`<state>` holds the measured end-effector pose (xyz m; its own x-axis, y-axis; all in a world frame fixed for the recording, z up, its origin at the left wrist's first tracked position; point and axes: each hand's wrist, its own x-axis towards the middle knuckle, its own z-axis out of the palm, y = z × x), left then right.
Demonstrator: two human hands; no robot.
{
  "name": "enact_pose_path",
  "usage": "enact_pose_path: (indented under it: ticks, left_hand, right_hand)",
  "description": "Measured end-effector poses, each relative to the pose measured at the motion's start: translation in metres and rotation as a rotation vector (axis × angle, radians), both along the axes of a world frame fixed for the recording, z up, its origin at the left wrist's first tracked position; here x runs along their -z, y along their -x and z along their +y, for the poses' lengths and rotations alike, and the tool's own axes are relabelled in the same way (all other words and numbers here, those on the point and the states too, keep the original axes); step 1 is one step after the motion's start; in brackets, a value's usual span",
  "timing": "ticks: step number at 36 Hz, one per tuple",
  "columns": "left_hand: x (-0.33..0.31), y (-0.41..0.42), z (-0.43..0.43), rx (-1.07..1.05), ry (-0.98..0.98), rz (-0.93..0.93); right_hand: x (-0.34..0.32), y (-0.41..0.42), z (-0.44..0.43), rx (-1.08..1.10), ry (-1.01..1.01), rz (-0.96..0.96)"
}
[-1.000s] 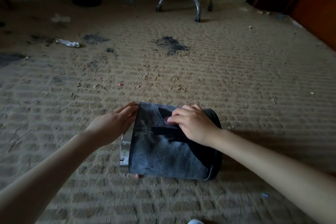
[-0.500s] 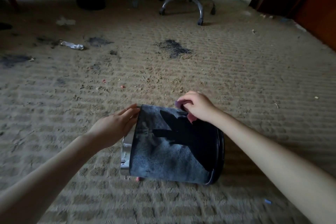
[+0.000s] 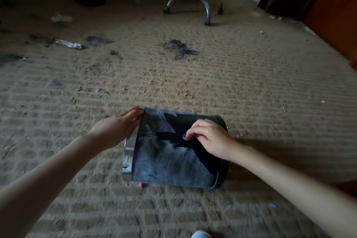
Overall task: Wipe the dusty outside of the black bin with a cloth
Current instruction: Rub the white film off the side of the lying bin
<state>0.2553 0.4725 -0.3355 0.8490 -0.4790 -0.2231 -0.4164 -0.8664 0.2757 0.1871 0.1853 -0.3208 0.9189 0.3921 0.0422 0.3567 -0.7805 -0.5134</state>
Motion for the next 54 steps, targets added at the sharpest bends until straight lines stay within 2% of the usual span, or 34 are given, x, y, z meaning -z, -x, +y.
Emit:
enact_pose_path:
  ticks: [4, 9, 14, 19, 26, 30, 34, 37, 39, 44, 51, 54]
  left_hand:
    - [0.0, 0.0, 0.0, 0.002, 0.016, 0.013]
    - [0.001, 0.003, -0.001, -0.009, 0.045, 0.018]
    - [0.004, -0.001, 0.001, -0.007, 0.046, 0.008]
    - [0.006, -0.003, 0.0, -0.023, 0.052, 0.008]
    - [0.008, -0.004, 0.0, -0.03, 0.0, -0.021]
    - [0.007, -0.002, 0.0, -0.032, 0.019, 0.005]
    - [0.006, -0.001, -0.001, -0.03, 0.046, 0.006]
    - [0.008, 0.001, -0.001, -0.025, 0.075, 0.015]
    - [0.008, 0.002, 0.0, -0.032, 0.089, 0.023]
    - [0.004, 0.001, -0.001, -0.039, 0.029, 0.009]
    - [0.004, 0.003, -0.001, -0.041, 0.008, -0.044]
    - [0.005, 0.006, 0.0, -0.036, 0.012, -0.06]
  right_hand:
    - [-0.014, -0.019, -0.005, 0.172, -0.165, 0.012]
    - [-0.017, -0.059, -0.017, 0.38, -0.076, 0.036]
    - [-0.002, -0.065, 0.007, 0.276, -0.005, 0.137]
    - [0.004, -0.067, 0.042, 0.151, 0.009, 0.045]
    - [0.008, -0.031, 0.036, -0.066, 0.044, -0.162]
    - [0.005, -0.01, 0.034, -0.183, 0.1, -0.178]
    - [-0.008, -0.026, 0.031, -0.054, -0.049, -0.035]
    - [-0.019, -0.049, 0.029, 0.109, -0.136, -0.017]
    - [-0.02, -0.063, 0.032, 0.156, -0.113, 0.004]
    - [0.0, -0.073, 0.048, 0.091, -0.003, 0.056]
    - [0.021, -0.036, 0.053, 0.027, 0.046, -0.304]
    - [0.023, -0.014, 0.054, -0.092, 0.058, -0.372]
